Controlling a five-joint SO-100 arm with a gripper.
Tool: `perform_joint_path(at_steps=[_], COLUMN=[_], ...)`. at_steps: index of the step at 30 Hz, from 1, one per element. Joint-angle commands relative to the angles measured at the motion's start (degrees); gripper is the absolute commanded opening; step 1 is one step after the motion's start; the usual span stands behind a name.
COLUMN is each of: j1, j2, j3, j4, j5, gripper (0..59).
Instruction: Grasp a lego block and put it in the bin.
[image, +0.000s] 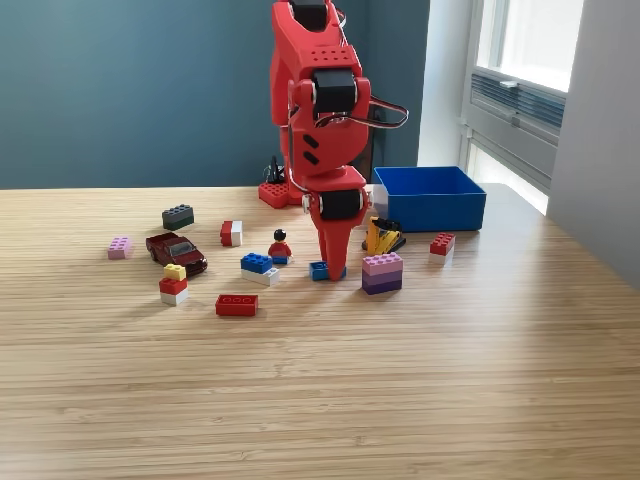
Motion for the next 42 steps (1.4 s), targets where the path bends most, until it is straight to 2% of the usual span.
perform_joint_path(at_steps=[1, 5, 11, 16, 21, 28, 36, 42], j1=[0.6, 0.5, 0.6, -2.7, -13.1, -33.4, -53.5, -58.3], j2=[0.7, 1.2, 1.5, 7.6, 13.5, 18.5, 18.6, 18.4], j3=[-1.4, -4.9, -22.9, -31.3, -29.1, -23.3, -16.3, -15.6], j4=[5.5, 12.4, 25.8, 30.8, 35.6, 38.2, 38.4, 38.4], j5=[0.7, 1.1, 2.2, 1.1, 2.9, 8.5, 14.8, 13.4], gripper=[0.1, 0.1, 0.1, 0.0, 0.0, 0.0, 0.0, 0.3])
